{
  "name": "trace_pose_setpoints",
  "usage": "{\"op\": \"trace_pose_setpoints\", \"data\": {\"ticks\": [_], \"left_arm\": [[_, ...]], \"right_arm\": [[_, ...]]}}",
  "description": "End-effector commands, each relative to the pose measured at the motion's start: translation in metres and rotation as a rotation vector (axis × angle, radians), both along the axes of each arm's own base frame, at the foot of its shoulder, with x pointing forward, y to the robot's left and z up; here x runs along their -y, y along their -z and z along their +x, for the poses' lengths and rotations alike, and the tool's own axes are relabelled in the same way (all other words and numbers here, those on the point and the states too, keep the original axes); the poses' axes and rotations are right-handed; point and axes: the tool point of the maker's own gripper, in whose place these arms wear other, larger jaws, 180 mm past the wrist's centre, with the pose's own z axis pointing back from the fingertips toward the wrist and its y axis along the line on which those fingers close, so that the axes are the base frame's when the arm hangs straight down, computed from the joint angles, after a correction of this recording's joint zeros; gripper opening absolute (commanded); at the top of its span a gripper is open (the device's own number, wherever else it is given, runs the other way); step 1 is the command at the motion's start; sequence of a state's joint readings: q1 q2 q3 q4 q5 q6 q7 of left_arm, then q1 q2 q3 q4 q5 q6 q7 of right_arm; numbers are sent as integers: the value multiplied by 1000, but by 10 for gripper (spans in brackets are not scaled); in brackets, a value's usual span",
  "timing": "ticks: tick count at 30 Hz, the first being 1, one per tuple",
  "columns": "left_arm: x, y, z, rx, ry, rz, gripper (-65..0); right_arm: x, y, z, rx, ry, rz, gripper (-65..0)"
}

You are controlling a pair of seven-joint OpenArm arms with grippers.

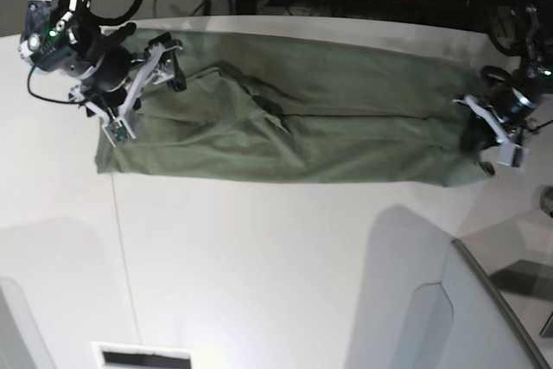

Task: Layout the t-shirt on the table in an organized manner, then fold the t-shirt properly
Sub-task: 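Carry the left-held strip end toward the right gripper, folding the strip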

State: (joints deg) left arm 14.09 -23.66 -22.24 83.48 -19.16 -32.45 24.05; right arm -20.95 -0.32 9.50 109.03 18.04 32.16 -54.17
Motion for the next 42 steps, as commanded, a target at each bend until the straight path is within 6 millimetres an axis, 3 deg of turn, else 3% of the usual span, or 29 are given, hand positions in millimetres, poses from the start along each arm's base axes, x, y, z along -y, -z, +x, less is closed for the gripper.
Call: {"op": "trace_pose_setpoints", "data": {"ticks": [1, 10, 16, 25, 33, 42], "left_arm": [[19, -8, 3, 38, 35, 17, -650], [153, 21, -8, 13, 209, 56, -650], [199, 24, 1, -23, 262, 65, -650], [240, 27, 4, -29, 363, 39, -650], [247, 40, 2, -66, 371, 22, -650], [271, 39, 1, -59, 440, 15, -650]], "right_arm": [[-2, -8, 6, 35, -2, 17, -182], [-2, -8, 6, 35, -2, 17, -182], [4, -7, 6, 34, -12, -5, -182], [5, -7, 6, 34, -12, -7, -182], [5, -7, 6, 34, -11, -6, -182], [5, -7, 6, 34, -13, -4, -182]]}}
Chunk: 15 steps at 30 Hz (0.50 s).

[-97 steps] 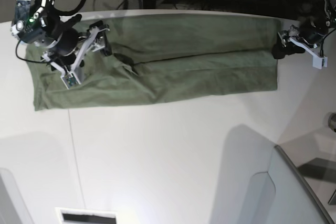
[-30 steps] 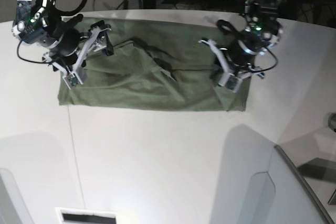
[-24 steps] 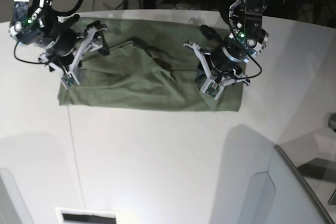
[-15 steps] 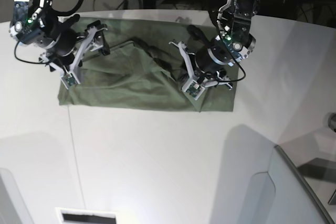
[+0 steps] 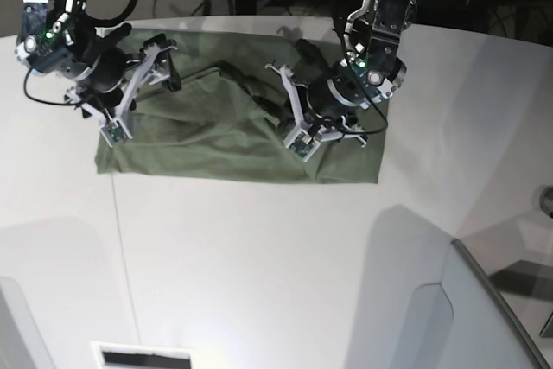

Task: Layout the t-shirt on the table in an organized manner, then fold the t-shirt properly
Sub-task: 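Carry the left-held strip end toward the right gripper, folding the strip, then press and smooth the folded layer with the left gripper near the right gripper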

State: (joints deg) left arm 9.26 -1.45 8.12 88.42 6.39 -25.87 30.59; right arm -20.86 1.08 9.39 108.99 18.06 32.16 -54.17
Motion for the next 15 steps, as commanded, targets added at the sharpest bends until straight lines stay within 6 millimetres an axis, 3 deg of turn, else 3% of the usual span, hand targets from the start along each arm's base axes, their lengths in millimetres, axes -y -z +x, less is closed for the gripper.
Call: {"op": "trace_pose_setpoints", "data": {"ticks": [1, 8, 12, 15], "left_arm": [[8, -9, 7, 33, 11, -30, -650], [24, -9, 8, 35, 60, -34, -650], [33, -10, 5, 36, 90, -36, -459], [41, -11, 2, 38, 114, -40, -365]], "right_arm": [[-2, -7, 5, 33, -3, 18, -182], [-2, -7, 5, 33, -3, 18, -182], [-2, -7, 5, 33, -3, 18, -182], [-2, -8, 6, 35, -3, 18, -182]]}}
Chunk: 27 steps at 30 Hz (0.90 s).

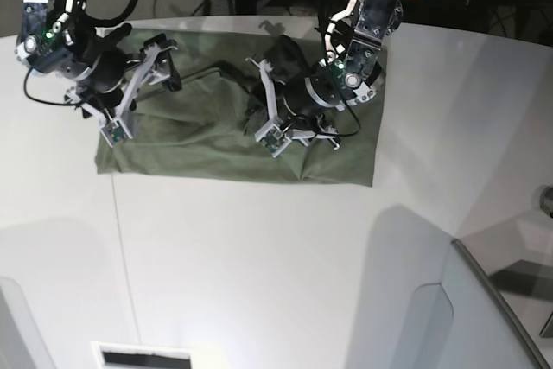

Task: Layout the t-shirt on the table in an organized manner, then fold the t-shirt properly
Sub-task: 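Press and smooth the folded layer with the left gripper near the right gripper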

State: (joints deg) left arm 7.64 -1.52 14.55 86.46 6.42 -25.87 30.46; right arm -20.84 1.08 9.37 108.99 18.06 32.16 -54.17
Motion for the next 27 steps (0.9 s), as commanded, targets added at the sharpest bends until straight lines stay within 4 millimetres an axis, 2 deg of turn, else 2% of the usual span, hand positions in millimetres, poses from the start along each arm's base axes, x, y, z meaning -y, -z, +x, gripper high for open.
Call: {"op": "trace_pose_setpoints", "data": {"ticks": [1, 3, 8, 17, 20, 22, 24, 27], "left_arm": [[10, -14, 9, 47, 14, -34, -346], [17, -15, 5, 45, 37, -37, -324], [36, -19, -5, 51, 95, -51, -334], [56, -52, -17, 80, 185, 10, -336], [54, -63, -15, 106, 172, -4, -355], [28, -64, -3, 111, 85, 8, -466], [-10, -61, 15, 111, -27, 37, -650], [-76, -50, 36, 92, -211, 86, -650]], "right_arm": [[-2, -8, 6, 34, -3, 18, -182], [-2, -9, 9, 42, -3, 18, -182], [-2, -10, 11, 47, -3, 18, -182], [-2, -11, 17, 56, -2, 20, -182], [-2, -8, 16, 44, 0, 22, -182], [-2, -6, 15, 38, 1, 23, -182], [-2, -5, 15, 37, 1, 24, -182], [-2, -5, 15, 37, 1, 24, -182]]}}
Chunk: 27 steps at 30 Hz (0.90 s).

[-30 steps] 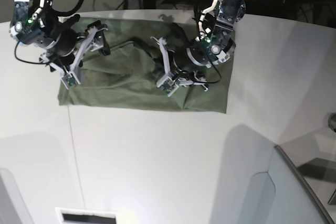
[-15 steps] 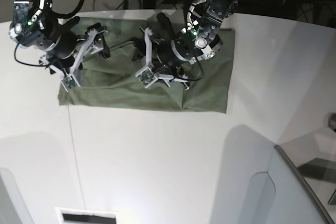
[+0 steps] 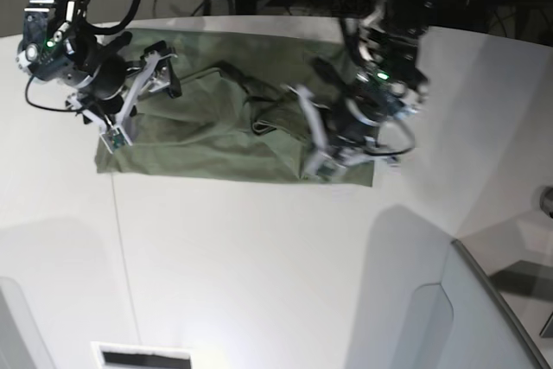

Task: Layout the t-shirt on the table in an organized manner, then fold the t-shirt properly
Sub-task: 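Press and smooth the folded layer with the left gripper near the right gripper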

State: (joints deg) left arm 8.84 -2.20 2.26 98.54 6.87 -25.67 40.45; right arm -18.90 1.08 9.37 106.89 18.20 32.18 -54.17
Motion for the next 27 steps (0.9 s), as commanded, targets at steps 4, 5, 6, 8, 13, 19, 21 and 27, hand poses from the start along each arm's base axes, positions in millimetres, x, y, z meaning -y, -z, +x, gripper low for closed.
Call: {"op": "trace_pose_setpoints", "data": {"ticks": [4, 5, 6, 8, 13, 19, 21, 27], "left_arm": [[-55, 7, 21, -6, -149, -4, -650], [-61, 13, 24, -20, -159, 2, -650], [-64, 18, 25, -26, -161, 0, -650], [-62, 25, 27, -14, -154, -27, -650], [-55, 42, 21, -33, -154, -67, -650], [-31, 48, 9, -61, -107, -117, -650], [-27, 49, 7, -68, -100, -130, -650], [-23, 53, 0, -86, -105, -148, -650]], "right_arm": [[-2, -9, 7, 38, -2, 15, -182], [-2, -9, 7, 38, -2, 15, -182], [-2, -9, 7, 38, -2, 15, -182], [-2, -9, 7, 38, -2, 15, -182], [-2, -8, 6, 37, -2, 15, -182], [-2, -7, 4, 32, -2, 15, -182], [-2, -7, 4, 31, -2, 15, -182], [-2, -7, 4, 31, -2, 15, -182]]}}
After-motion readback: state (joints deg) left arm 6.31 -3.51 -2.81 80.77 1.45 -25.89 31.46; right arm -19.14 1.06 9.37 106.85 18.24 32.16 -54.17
